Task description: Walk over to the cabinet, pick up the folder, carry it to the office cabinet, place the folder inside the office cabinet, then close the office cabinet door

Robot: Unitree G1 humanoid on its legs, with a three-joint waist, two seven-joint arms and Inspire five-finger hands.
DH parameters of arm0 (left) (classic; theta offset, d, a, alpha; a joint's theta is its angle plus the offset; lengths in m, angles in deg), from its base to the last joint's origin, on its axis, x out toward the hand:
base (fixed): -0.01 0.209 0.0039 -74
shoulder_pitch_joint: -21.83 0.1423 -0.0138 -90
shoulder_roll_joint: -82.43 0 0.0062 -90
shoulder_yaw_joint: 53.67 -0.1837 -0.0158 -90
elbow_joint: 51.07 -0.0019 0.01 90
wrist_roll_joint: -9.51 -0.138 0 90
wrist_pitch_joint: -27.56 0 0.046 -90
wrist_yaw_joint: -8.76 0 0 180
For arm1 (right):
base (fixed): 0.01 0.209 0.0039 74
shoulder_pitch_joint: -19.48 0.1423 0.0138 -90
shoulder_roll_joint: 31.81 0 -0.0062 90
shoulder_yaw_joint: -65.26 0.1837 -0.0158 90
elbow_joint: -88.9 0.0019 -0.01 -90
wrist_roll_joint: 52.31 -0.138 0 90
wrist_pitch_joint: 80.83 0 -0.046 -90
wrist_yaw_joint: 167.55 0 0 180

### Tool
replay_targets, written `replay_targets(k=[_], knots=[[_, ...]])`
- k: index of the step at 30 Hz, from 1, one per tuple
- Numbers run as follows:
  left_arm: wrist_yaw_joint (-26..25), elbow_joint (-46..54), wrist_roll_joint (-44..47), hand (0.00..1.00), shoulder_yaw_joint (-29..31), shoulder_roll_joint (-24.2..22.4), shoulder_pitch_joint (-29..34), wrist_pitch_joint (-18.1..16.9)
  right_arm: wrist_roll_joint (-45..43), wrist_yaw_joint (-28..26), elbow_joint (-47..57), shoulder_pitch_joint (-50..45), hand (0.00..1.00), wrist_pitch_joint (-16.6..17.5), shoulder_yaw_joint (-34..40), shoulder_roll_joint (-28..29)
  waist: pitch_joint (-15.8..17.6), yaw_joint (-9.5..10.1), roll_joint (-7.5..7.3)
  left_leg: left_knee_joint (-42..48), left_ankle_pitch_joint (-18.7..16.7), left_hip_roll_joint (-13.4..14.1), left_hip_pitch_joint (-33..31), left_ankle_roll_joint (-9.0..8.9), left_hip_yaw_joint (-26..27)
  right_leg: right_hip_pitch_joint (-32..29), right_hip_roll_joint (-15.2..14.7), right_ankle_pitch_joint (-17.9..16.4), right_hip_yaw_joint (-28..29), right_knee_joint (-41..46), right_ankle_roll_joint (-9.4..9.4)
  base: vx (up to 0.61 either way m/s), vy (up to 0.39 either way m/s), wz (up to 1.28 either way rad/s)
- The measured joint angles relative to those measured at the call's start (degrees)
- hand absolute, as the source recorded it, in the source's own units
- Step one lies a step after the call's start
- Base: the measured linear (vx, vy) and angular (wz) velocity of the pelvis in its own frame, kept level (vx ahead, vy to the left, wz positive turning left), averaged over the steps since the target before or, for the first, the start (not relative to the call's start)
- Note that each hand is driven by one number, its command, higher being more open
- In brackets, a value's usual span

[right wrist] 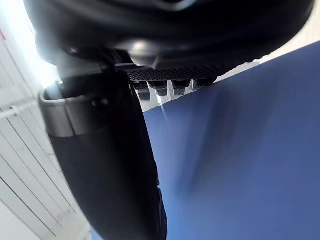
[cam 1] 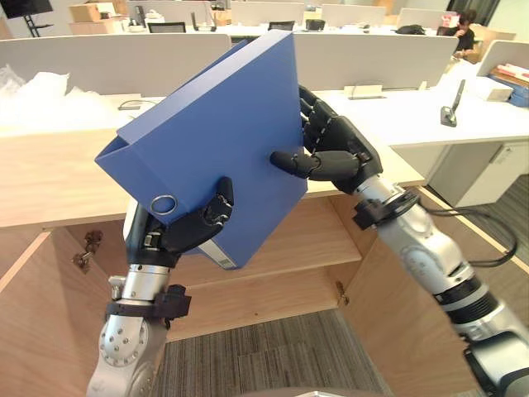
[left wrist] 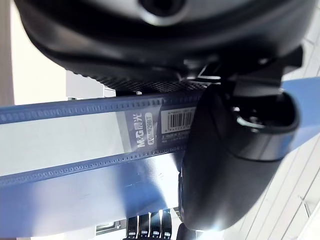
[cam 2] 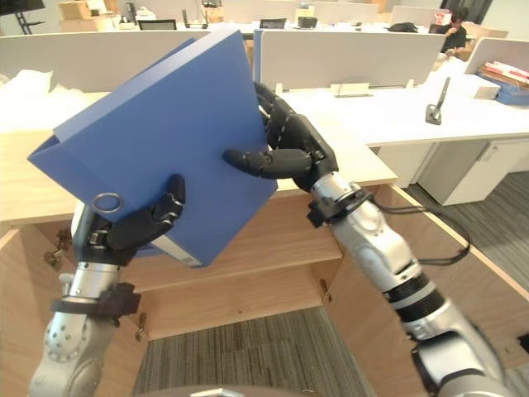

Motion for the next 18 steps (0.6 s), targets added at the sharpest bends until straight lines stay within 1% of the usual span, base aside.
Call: replay_targets(k=[1, 2, 3, 6, 10, 11, 14, 15, 18], knots=[[0.01, -0.01, 0.2, 0.0, 0.25, 2.53, -0.94, -0.07, -1.12, -0.81, -0.23, 1.08, 1.0, -0.46, -0.9, -2.22, -0.21, 0.31, -0.31, -0.07, 0.0, -0.01, 0.03, 0.0, -0.02, 0.08, 0.0, 0.07, -0.04, -0.15, 0.04, 0.03, 0.031, 0.01], [0.02, 0.0, 0.29, 0.0, 0.54, 3.7, -1.36, -0.14, -1.48, -1.23, -0.51, 1.74, 1.0, -0.67, -1.37, -3.1, -0.29, 0.33, -0.42, -0.09, 0.0, -0.01, 0.04, 0.0, -0.01, 0.11, 0.02, 0.11, -0.04, -0.22, 0.07, 0.0, 0.0, 0.0], [0.14, -0.04, 0.59, 0.0, 0.95, 5.97, -2.22, -0.29, -1.5, -2.14, -0.81, 2.71, 1.0, -0.73, -2.21, -4.77, -0.41, 0.38, -0.6, -0.15, 0.0, 0.0, 0.03, 0.0, 0.01, 0.13, 0.07, 0.23, -0.04, -0.39, 0.11, 0.0, 0.0, 0.0], [0.81, -1.0, 2.66, 0.0, 1.02, 10.08, -4.13, -1.59, -1.58, -3.89, -0.96, 5.13, 1.0, -0.73, -3.56, -8.75, -0.45, 0.44, -0.62, -0.28, 0.0, 0.04, 0.09, -0.01, 0.16, 0.35, 0.22, 0.71, -0.03, -1.11, 0.25, 0.0, 0.012, -0.01], [1.82, -3.46, 6.18, 0.0, 0.92, 12.09, -6.9, -3.31, -2.2, -5.46, -1.15, 8.82, 1.0, -0.61, -4.74, -12.66, -0.5, 0.47, -0.63, -0.72, 0.0, 0.07, 0.72, -0.02, 0.39, 0.83, 0.35, 0.9, 0.08, -1.57, 0.3, 0.02, 0.03, -0.04], [2.15, -4.15, 6.95, 0.0, 0.8, 12.96, -7.88, -4.0, -3.5, -5.65, -1.49, 10.38, 1.0, -0.44, -5.6, -13.81, -0.55, 0.47, -0.69, -0.78, -0.02, 0.12, 0.73, -0.05, 0.46, 0.81, 0.42, 0.93, 0.11, -1.65, 0.29, 0.02, 0.017, -0.03], [3.12, -5.3, 10.32, 0.0, 0.81, 15.3, -9.89, -4.42, -3.73, -6.94, -2.58, 13.07, 1.0, -0.4, -6.16, -15.09, -0.57, 0.53, -0.69, -0.92, -0.03, 0.25, 0.73, -0.08, 0.63, 0.77, 0.62, 1.01, 0.21, -1.93, 0.29, 0.02, 0.013, -0.02], [4.05, -6.2, 13.06, 0.0, 0.83, 16.28, -10.99, -4.47, -3.74, -7.67, -3.35, 14.64, 1.0, -0.09, -6.76, -15.71, -0.58, 0.63, -0.67, -0.95, -0.06, 0.38, 0.74, -0.14, 0.81, 0.73, 0.79, 1.05, 0.33, -2.09, 0.26, 0.03, 0.017, -0.05], [6.67, -8.78, 18.87, 0.0, 0.04, 17.32, -12.62, -4.78, -3.71, -8.77, -5.07, 17.84, 1.0, 0.47, -8.38, -16.62, -0.62, 0.88, -0.64, -0.97, -0.17, 0.85, 0.76, -0.33, 1.25, 0.73, 1.4, 1.25, 0.54, -2.65, 0.05, 0.03, 0.015, -0.08]])
